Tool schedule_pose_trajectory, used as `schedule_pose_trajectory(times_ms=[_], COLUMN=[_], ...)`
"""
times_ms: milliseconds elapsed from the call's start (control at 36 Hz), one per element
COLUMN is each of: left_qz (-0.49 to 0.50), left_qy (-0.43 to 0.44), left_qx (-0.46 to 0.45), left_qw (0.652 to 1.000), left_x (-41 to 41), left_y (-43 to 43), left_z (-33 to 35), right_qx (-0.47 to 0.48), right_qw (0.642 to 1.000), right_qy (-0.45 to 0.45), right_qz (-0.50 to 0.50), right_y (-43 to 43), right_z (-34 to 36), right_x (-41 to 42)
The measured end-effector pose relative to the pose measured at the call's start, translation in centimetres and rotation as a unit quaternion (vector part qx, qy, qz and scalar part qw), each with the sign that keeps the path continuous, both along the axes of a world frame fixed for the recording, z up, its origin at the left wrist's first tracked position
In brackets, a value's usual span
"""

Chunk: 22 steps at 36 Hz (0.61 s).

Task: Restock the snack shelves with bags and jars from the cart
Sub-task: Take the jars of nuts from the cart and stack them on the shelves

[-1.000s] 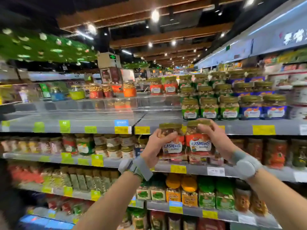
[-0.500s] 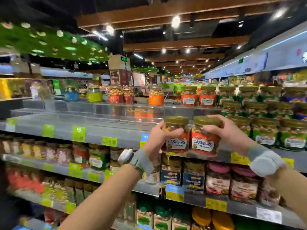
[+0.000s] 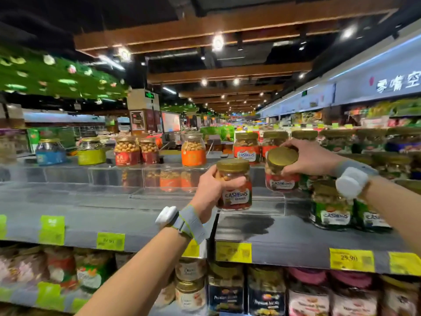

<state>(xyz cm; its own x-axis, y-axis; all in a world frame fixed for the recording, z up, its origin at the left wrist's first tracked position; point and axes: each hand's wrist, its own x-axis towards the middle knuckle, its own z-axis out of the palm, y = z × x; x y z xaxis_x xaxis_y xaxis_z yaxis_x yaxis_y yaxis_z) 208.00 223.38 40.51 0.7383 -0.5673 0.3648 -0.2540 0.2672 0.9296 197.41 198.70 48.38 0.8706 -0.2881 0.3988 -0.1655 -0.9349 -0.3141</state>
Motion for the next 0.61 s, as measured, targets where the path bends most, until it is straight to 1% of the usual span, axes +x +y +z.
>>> schedule_pose_trajectory(times_ms=[111, 194, 306, 444, 528, 611], left_qz=[-0.012, -0.032, -0.048, -0.059, -0.069, -0.065], left_qy=[-0.007, -0.012, -0.017, -0.026, -0.024, -0.024], left_qx=[0.011, 0.01, 0.008, 0.021, 0.023, 0.024], left_qw=[1.0, 0.999, 0.999, 0.998, 0.997, 0.997], left_x=[1.1, 1.9, 2.7, 3.8, 4.3, 4.6], left_y=[-1.0, -1.8, -2.3, -2.7, -2.8, -2.8], left_z=[0.3, 0.4, 0.6, 0.7, 0.8, 0.6], right_qx=[-0.004, -0.015, -0.035, -0.114, -0.136, -0.182], right_qw=[1.0, 0.999, 0.999, 0.992, 0.988, 0.979], right_qy=[0.014, 0.025, 0.011, 0.019, 0.04, 0.07], right_qz=[0.001, -0.018, -0.027, -0.043, -0.055, -0.054], right_y=[-1.2, -1.7, -1.7, -1.8, -1.5, -1.3], right_z=[-0.7, -1.0, -1.2, -0.8, -0.4, -0.7], right_x=[1.2, 1.6, 2.2, 3.1, 3.2, 3.6])
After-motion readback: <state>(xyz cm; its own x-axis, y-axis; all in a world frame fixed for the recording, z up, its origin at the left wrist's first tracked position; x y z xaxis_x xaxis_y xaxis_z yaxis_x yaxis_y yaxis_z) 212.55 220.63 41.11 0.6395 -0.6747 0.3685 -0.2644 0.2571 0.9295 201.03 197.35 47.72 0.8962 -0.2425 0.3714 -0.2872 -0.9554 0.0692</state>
